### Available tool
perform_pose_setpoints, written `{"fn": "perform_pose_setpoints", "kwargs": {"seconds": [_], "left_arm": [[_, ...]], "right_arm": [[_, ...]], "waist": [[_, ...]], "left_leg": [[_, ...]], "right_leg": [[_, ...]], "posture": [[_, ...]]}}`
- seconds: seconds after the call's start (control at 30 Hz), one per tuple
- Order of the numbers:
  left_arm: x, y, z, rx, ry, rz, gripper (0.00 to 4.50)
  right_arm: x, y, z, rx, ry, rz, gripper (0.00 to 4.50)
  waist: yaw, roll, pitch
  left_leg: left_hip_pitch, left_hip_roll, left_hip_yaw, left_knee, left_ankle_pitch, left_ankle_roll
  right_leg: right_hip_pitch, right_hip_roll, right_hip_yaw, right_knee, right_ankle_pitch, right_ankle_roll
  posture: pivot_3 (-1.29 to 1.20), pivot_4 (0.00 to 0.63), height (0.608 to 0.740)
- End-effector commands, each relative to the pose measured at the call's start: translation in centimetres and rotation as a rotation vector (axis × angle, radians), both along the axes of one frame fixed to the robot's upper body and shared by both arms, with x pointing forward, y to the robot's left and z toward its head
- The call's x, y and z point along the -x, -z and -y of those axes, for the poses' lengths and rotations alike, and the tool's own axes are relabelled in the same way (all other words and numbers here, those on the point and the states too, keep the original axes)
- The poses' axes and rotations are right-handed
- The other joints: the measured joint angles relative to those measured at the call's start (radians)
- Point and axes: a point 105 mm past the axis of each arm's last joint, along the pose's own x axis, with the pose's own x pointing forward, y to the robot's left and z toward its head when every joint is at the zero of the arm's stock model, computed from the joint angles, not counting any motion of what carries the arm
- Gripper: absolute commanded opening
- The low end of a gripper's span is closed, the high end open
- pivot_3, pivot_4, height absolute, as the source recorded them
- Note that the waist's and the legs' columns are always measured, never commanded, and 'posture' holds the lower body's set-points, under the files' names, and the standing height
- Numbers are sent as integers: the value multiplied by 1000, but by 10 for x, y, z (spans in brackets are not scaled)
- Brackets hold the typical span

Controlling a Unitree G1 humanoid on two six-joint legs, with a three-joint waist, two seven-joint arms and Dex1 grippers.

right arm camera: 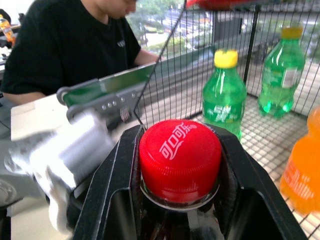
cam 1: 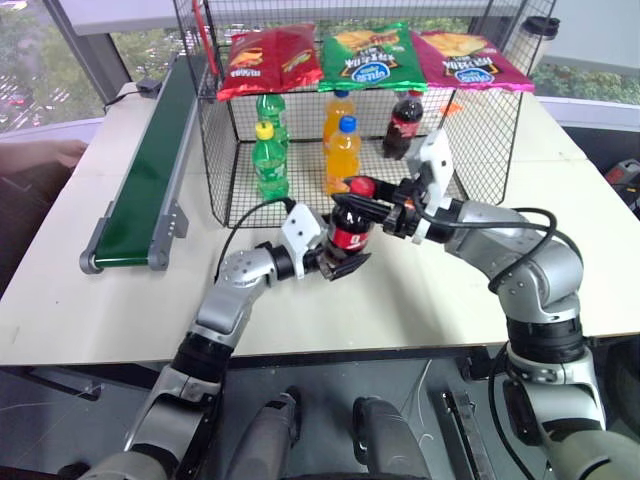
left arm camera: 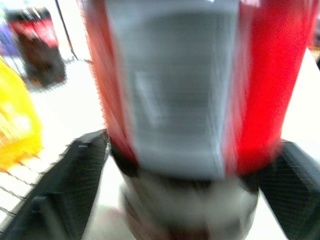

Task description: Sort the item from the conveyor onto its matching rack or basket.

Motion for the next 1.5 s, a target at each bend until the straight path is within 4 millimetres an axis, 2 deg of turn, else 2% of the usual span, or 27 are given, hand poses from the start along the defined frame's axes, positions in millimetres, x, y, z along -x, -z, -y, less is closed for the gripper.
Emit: {"fn": "perform_pose_setpoints", "kwargs": {"seconds": [0.03, 0.23, 0.37, 0.63, 0.93, 1.23, 1.5], "left_arm": [[4, -16, 1, 43, 16, 27, 4421], [3, -22, -5, 46, -24, 34, 4421], [6, -27, -14, 63, -53, 26, 4421], [16, -30, -24, 88, -73, -13, 4421], [8, -37, -32, 124, -189, 21, 4421], [5, -35, -35, 121, -223, 33, 4421], [5, -36, -35, 128, -234, 37, 4421]], "right_arm": [[3, -15, 1, -18, 1, 62, 1193], [-9, -21, 10, -35, 77, 82, 1193], [-36, -28, 26, -39, 251, 108, 1193], [-71, -48, 46, -114, 470, 166, 1193], [-107, -51, 70, -102, 679, 215, 1193], [-121, -40, 81, -82, 727, 223, 1193], [-130, -39, 89, -80, 768, 237, 1193]], "waist": [[0, 0, 0], [0, 0, 0], [-2, 0, 0], [-2, 0, 0], [-2, 0, 0], [-3, 1, 0], [-3, 1, 0]], "left_leg": [[0, 0, 0, 0, 0, 0], [0, 0, 0, 0, 0, 0], [0, 0, 0, 1, 0, 0], [1, 0, 0, 0, 0, 0], [1, 0, 1, 1, 1, 0], [1, 0, 1, 1, 1, 0], [2, 0, 1, 1, 1, 0]], "right_leg": [[0, 0, 0, 0, 0, 0], [0, 0, 0, 1, 0, 0], [0, 0, 0, 1, 0, 0], [0, 1, 0, 2, 0, 0], [0, 1, 0, 3, 0, 0], [0, 1, 1, 4, 0, 0], [0, 1, 1, 4, 0, 0]], "posture": [[0, 150, 738], [0, 150, 738], [0, 150, 738], [0, 150, 738], [0, 150, 738], [0, 150, 738], [0, 150, 738]]}}
